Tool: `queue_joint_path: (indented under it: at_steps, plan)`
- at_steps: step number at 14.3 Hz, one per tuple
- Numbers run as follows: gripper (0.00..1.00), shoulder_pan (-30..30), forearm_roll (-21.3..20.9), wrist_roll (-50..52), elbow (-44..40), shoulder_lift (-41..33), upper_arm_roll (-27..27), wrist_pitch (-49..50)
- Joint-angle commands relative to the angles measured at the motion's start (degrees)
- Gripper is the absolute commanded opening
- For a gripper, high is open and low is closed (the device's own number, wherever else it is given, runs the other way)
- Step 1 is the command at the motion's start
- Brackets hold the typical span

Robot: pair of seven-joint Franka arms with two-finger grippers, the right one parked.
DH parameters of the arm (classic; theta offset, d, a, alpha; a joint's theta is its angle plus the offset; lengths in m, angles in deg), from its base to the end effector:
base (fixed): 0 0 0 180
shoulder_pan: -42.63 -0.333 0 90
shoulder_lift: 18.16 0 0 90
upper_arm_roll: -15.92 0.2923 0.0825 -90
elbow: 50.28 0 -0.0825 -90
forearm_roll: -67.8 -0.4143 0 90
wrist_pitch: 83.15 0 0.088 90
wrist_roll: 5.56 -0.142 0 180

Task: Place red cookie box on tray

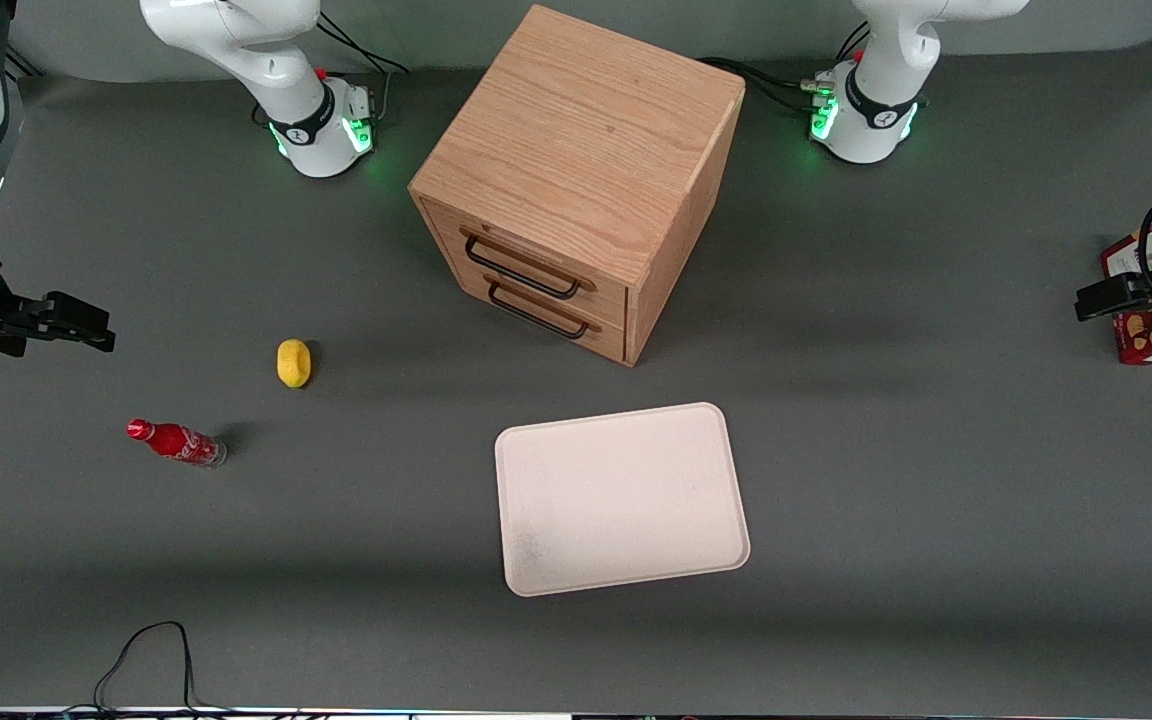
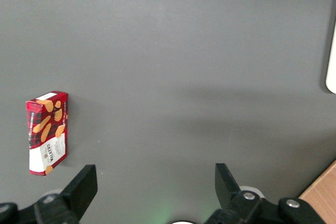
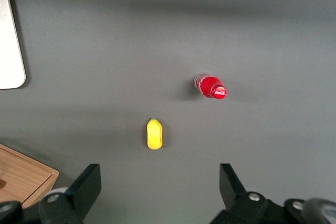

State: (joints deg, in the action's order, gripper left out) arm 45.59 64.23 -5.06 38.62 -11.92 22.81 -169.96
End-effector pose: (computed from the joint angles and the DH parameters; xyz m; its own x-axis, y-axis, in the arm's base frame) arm 0.5983 0.0476 0.5073 0.9864 0.0811 -0.1433 0.0707 -0.9946 -0.0763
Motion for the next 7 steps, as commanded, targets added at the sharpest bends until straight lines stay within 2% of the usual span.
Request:
queue_joint_path:
  at_steps: [1,7]
  plan:
    - [1.00,-2.5,0.1,0.3,-2.5,0.0,-4.2,2.6]
    - [1.00,-2.4,1.0,0.5,-2.7,-0.2,-4.4,3.0]
